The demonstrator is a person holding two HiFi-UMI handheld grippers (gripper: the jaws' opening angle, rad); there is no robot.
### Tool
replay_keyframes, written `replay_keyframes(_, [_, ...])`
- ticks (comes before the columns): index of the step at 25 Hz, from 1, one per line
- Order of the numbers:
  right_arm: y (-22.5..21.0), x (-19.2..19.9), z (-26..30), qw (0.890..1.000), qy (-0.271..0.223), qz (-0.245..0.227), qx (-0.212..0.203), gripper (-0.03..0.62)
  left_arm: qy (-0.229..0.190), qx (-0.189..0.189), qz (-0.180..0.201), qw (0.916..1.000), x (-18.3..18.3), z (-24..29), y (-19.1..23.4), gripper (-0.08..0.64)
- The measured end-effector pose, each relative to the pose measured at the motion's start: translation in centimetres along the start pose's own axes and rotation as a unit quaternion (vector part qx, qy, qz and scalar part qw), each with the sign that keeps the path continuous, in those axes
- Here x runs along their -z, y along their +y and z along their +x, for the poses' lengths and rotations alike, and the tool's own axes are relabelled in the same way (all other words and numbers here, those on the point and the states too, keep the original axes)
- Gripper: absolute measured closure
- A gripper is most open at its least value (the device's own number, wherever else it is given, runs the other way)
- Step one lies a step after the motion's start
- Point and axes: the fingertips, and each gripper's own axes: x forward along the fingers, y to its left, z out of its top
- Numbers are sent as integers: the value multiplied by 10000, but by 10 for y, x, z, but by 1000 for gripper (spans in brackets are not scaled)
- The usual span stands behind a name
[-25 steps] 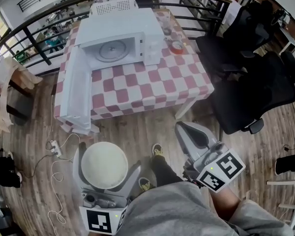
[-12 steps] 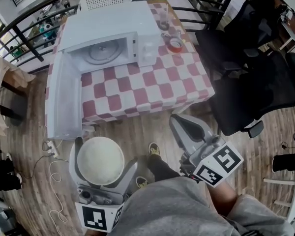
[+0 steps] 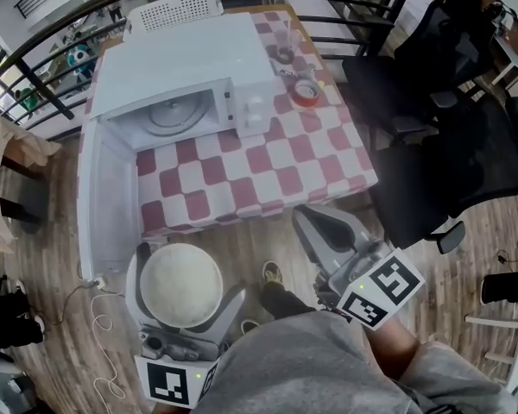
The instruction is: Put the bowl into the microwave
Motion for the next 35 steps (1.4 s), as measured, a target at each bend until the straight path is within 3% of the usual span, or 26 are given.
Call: replay_keyframes(35, [-56,-21,26,9987,-19,42,-509,592,-30,-389,254,9989,-1,68,-11,23])
